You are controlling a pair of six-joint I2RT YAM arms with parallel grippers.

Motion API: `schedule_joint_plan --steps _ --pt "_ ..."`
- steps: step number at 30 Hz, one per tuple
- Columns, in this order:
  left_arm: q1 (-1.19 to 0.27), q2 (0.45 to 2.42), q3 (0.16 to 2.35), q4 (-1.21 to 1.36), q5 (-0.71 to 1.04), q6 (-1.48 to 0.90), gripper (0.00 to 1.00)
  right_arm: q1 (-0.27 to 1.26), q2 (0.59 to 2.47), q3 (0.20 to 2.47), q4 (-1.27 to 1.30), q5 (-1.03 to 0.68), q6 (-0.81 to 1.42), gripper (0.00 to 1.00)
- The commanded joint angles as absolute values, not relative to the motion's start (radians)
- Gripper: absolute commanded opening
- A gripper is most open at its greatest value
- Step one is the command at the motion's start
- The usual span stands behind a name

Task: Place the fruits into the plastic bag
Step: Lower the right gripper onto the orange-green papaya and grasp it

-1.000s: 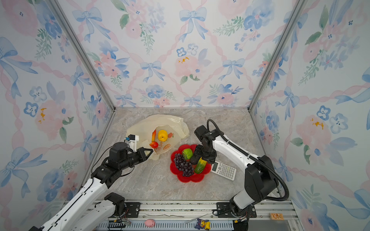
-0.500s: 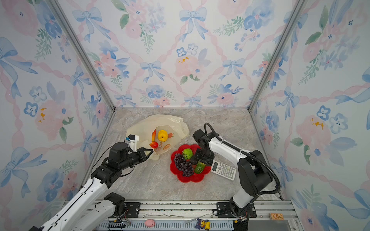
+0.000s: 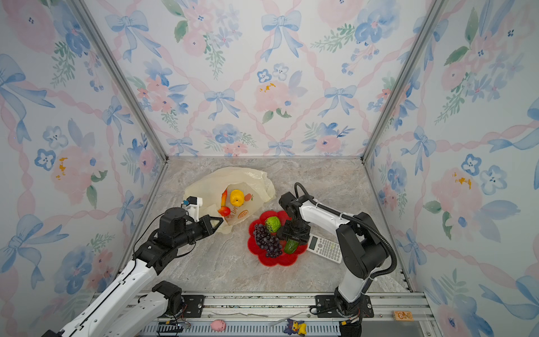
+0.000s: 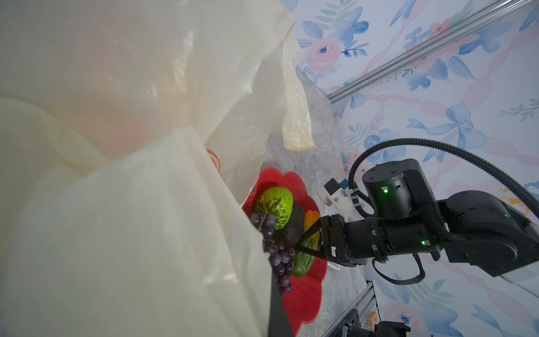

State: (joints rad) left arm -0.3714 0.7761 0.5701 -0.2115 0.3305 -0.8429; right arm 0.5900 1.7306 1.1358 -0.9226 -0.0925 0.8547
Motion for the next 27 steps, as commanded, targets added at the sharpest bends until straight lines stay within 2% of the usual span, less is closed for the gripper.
schedule_joint_plan --steps 1,9,16,27 --pt "-0.364 0.768 0.565 -0.223 0.33 -0.852 0.0 0.598 1.758 1.126 -0.933 -0.074 0.84 0.61" --pt "-0.363 0.75 0.557 -0.222 0.324 -0.867 0.0 0.601 1.746 1.13 -0.938 -0.066 0.834 0.57" --pt "-0.362 0.733 0.544 -0.223 0.316 -0.89 0.0 0.607 1.704 1.15 -0.985 -0.033 0.816 0.36" --pt "-0.364 0.707 0.529 -0.22 0.314 -0.914 0.0 0.618 1.544 1.239 -1.131 0.028 0.779 0.35"
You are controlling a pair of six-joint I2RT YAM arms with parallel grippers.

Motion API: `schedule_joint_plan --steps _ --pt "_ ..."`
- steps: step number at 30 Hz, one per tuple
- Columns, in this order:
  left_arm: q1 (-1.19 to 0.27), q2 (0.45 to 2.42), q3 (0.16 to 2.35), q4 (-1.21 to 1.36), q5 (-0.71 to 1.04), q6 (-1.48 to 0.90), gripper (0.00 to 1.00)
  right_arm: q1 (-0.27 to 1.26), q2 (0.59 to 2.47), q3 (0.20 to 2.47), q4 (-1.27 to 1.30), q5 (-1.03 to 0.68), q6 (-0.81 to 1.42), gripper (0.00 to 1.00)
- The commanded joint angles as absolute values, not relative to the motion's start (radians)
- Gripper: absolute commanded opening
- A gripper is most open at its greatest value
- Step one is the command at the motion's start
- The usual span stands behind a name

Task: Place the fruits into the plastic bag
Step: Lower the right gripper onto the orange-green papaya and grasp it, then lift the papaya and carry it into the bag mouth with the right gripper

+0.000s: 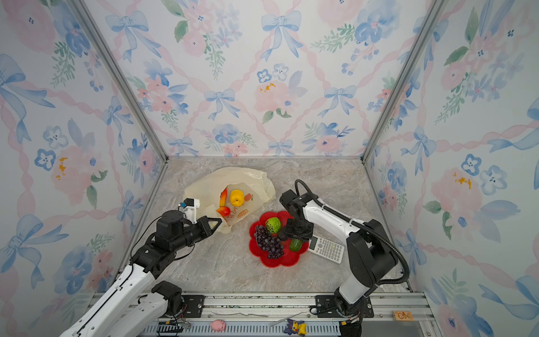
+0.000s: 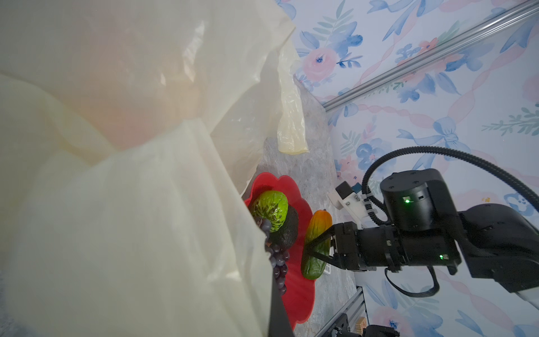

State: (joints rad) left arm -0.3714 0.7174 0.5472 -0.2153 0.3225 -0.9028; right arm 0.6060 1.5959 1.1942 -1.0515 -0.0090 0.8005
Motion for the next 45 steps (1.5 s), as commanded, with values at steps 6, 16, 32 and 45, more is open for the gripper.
schedule_joint_plan --steps 6,16,32,45 --pt "-0.363 0.721 0.535 -0.222 0.32 -0.919 0.0 0.618 1.456 1.309 -1.13 -0.031 0.722 0.35" --pt "-0.363 0.728 0.542 -0.222 0.325 -0.927 0.0 0.63 1.353 1.345 -0.883 -0.261 0.698 0.34" --pt "-0.363 0.734 0.554 -0.221 0.339 -0.915 0.0 0.793 1.738 1.654 -0.834 -0.658 0.578 0.34" --pt "-0.363 0.737 0.565 -0.222 0.348 -0.892 0.0 0.819 2.058 1.935 -1.015 -0.708 0.483 0.33"
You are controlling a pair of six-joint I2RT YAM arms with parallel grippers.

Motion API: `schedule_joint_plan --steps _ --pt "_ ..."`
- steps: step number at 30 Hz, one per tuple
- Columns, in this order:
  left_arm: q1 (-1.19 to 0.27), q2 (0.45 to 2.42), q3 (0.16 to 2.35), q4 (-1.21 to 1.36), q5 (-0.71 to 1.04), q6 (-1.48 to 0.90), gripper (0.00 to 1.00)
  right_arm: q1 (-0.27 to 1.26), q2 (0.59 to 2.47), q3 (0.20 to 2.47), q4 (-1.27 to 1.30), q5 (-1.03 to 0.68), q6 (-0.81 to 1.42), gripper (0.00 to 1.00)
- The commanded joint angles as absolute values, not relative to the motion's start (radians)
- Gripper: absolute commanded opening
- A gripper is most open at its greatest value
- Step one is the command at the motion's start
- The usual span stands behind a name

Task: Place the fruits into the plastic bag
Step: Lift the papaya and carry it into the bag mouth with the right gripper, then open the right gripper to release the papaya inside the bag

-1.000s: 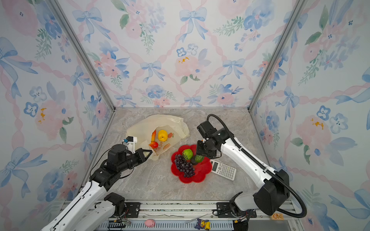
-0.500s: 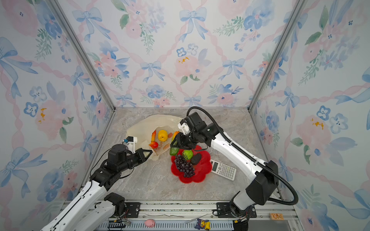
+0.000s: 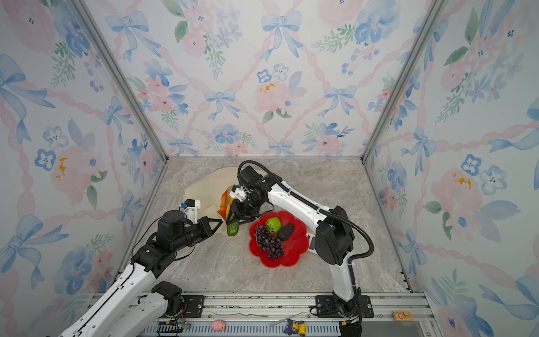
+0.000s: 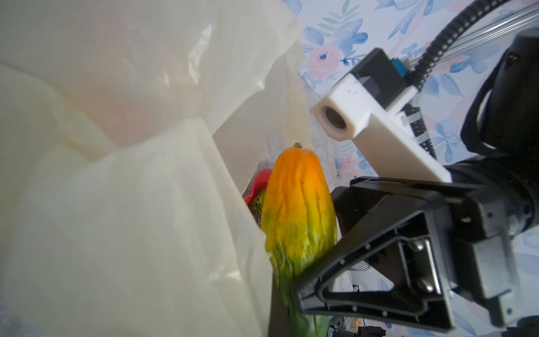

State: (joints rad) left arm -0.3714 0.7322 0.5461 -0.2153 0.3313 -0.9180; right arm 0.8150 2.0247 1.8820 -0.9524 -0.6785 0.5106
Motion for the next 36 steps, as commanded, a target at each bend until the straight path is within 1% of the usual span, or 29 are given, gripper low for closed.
schedule_joint_plan --steps 1,10,14,20,23,28,31,36 --pt "-0.363 0.738 0.565 -0.221 0.348 -0.89 0.0 0.817 2.072 1.95 -1.017 -0.707 0.487 0.33" --pt "-0.364 0.76 0.584 -0.222 0.364 -0.861 0.0 0.776 2.213 2.121 -1.04 -0.699 0.533 0.32" --pt "-0.364 0.755 0.584 -0.222 0.364 -0.858 0.0 0.751 2.262 2.202 -1.072 -0.655 0.553 0.32" --pt "-0.363 0.753 0.588 -0.221 0.359 -0.853 0.0 0.708 2.288 2.22 -1.046 -0.574 0.642 0.32" --pt "-0.364 0.759 0.591 -0.221 0.36 -0.851 0.0 0.697 2.293 2.215 -0.989 -0.534 0.721 0.32" --pt "-0.362 0.771 0.595 -0.221 0.366 -0.85 0.0 0.705 2.304 2.179 -0.784 -0.511 0.899 0.33" --pt "-0.363 0.773 0.595 -0.222 0.367 -0.85 0.0 0.703 2.322 2.165 -0.705 -0.477 1.008 0.33" --pt "-0.363 0.764 0.587 -0.222 0.367 -0.851 0.0 0.704 2.313 2.077 -0.505 -0.387 1.176 0.34"
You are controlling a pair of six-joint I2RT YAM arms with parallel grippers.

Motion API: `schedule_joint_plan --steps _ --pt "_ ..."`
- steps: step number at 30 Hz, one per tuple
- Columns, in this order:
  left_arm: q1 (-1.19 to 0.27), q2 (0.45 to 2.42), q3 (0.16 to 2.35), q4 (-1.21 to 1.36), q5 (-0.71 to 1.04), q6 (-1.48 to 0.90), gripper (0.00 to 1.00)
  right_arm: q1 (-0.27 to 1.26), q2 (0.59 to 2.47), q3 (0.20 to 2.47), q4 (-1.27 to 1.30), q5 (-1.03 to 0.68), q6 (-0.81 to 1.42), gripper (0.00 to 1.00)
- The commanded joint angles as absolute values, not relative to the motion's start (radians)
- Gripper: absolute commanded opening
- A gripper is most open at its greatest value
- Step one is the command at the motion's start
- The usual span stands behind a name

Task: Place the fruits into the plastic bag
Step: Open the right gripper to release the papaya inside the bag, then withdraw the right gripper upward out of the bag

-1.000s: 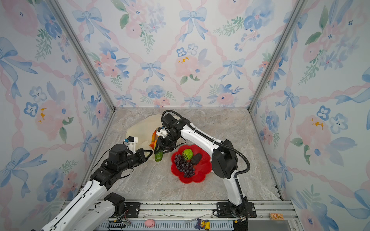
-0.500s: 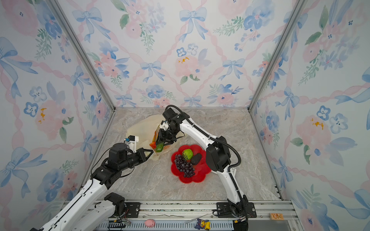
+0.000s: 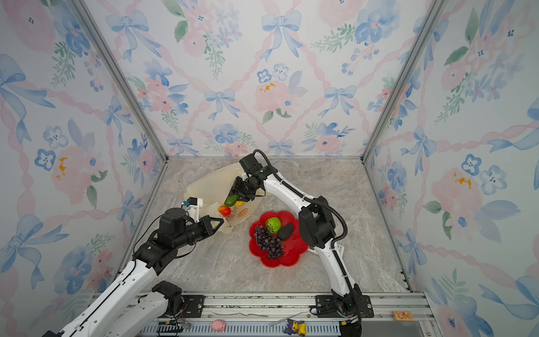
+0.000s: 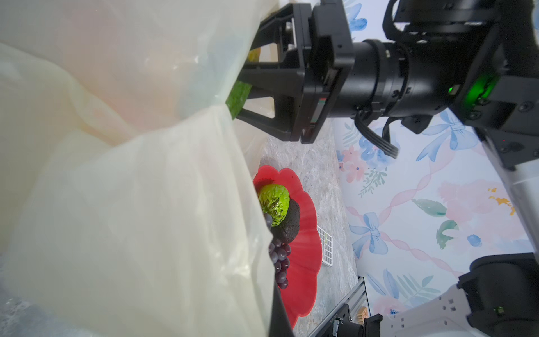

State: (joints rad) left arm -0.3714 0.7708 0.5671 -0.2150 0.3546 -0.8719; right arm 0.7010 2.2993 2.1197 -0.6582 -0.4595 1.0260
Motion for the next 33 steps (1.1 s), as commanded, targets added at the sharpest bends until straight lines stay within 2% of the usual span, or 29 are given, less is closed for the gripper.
schedule_joint_plan --steps 1,13,18,24,33 --pt "-0.363 0.762 0.587 -0.22 0.367 -0.851 0.0 0.703 2.316 2.063 -0.474 -0.376 1.203 0.34" --pt "-0.363 0.767 0.603 -0.226 0.382 -0.831 0.0 0.707 2.315 1.878 -0.1 -0.267 1.47 0.4" --pt "-0.363 0.761 0.599 -0.232 0.38 -0.833 0.0 0.709 2.32 1.895 -0.075 -0.273 1.467 0.59" --pt "-0.363 0.737 0.587 -0.241 0.378 -0.853 0.0 0.707 2.31 1.907 -0.042 -0.277 1.459 0.73" --pt "-0.363 0.717 0.578 -0.252 0.345 -0.907 0.0 0.705 2.227 1.861 -0.131 -0.34 1.411 0.78"
